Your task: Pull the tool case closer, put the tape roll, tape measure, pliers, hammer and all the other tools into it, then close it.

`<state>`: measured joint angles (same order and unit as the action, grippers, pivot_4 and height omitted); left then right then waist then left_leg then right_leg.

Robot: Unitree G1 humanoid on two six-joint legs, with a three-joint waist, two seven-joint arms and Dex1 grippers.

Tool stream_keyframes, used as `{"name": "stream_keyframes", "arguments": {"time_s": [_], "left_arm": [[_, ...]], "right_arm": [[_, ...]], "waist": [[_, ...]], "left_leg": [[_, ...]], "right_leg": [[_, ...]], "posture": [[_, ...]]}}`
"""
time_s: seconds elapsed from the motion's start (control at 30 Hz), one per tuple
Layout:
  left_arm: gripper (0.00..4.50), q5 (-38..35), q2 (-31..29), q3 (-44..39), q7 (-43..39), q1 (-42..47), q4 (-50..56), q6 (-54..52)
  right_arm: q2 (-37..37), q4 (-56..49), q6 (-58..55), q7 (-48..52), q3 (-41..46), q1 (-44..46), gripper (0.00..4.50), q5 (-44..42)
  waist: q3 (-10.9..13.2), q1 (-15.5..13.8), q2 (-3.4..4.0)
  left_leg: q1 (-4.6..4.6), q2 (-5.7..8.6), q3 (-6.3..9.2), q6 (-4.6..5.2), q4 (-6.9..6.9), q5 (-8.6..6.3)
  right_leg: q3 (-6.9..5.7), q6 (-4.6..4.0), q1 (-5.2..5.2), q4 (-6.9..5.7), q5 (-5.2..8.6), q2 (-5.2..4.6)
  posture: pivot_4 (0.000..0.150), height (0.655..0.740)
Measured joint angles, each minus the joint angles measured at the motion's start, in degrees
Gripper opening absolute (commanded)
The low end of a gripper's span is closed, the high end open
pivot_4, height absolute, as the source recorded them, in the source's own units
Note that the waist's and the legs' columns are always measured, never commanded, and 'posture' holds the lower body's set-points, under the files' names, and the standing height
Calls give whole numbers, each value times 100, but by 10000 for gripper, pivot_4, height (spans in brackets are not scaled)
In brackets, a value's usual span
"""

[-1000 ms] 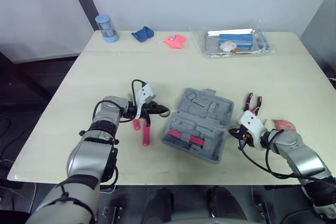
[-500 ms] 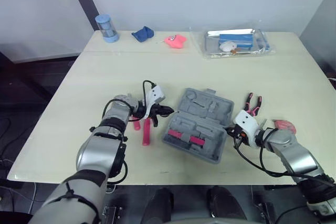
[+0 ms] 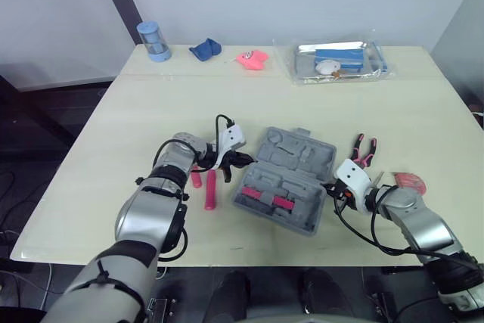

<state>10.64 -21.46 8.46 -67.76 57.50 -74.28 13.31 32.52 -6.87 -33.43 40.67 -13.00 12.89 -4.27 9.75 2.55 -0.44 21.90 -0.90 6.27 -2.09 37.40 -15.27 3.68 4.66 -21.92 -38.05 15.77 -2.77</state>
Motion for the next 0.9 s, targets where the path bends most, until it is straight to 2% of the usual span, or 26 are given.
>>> {"name": "stream_keyframes", "arguments": {"time_s": [0.63, 0.9], "left_arm": [[0, 156, 20, 5, -594, 77, -56, -49], [0, 151, -76, 5, -1098, 27, -32, -125]], "right_arm": [[-4, -12, 1, 71, 1, 5, 391, 106], [118, -240, -43, 280, 0, -43, 391, 78]], "waist": [[0, 3, 0], [0, 6, 0]], "left_leg": [[1, 1, 1, 0, 0, 0], [2, 1, 3, 0, 0, 0]], "right_leg": [[0, 0, 0, 1, 0, 0], [0, 0, 0, 1, 0, 0]], "posture": [[1500, 7400], [1500, 7400]]}}
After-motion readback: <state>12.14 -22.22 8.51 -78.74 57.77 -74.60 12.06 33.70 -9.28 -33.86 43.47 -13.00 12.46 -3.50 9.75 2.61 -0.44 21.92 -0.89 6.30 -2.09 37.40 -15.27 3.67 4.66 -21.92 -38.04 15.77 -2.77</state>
